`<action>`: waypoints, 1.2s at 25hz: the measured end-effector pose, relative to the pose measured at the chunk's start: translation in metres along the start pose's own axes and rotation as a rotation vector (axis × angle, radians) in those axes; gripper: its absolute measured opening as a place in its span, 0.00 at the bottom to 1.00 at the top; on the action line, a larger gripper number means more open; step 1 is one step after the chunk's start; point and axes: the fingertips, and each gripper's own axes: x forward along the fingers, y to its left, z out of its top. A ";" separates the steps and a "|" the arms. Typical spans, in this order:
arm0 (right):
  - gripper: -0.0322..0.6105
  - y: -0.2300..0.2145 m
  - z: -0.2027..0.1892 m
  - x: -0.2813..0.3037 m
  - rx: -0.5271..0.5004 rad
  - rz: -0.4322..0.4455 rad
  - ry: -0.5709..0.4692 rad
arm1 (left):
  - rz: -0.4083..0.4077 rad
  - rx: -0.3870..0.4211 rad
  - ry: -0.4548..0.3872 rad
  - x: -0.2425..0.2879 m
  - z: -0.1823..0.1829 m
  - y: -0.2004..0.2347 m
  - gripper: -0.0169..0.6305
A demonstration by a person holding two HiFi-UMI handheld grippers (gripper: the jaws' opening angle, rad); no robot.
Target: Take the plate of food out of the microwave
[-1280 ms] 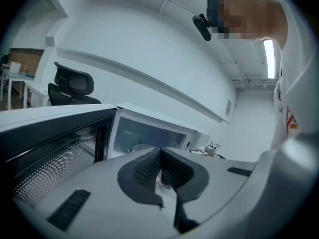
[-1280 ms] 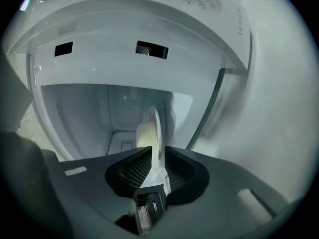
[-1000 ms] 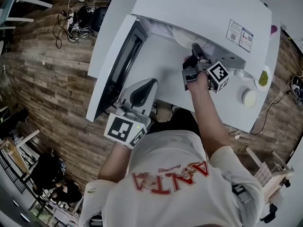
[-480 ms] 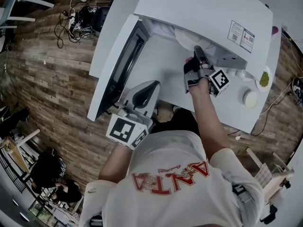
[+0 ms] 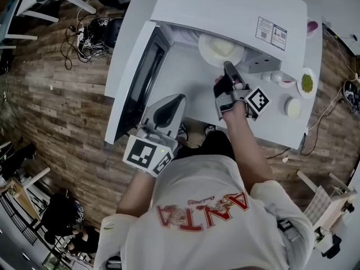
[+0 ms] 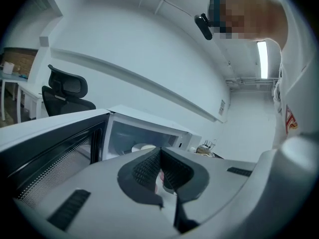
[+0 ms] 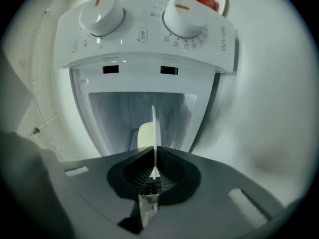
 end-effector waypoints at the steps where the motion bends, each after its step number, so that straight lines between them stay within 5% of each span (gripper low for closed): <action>1: 0.08 0.001 -0.002 -0.005 -0.004 -0.001 0.004 | -0.007 0.003 -0.001 -0.001 0.001 -0.002 0.04; 17: 0.08 -0.020 -0.029 -0.127 -0.007 -0.041 0.031 | -0.190 0.058 0.022 0.004 0.008 -0.049 0.04; 30: 0.08 -0.082 0.013 -0.227 0.031 -0.133 -0.100 | -0.354 0.103 0.088 0.033 -0.009 -0.110 0.04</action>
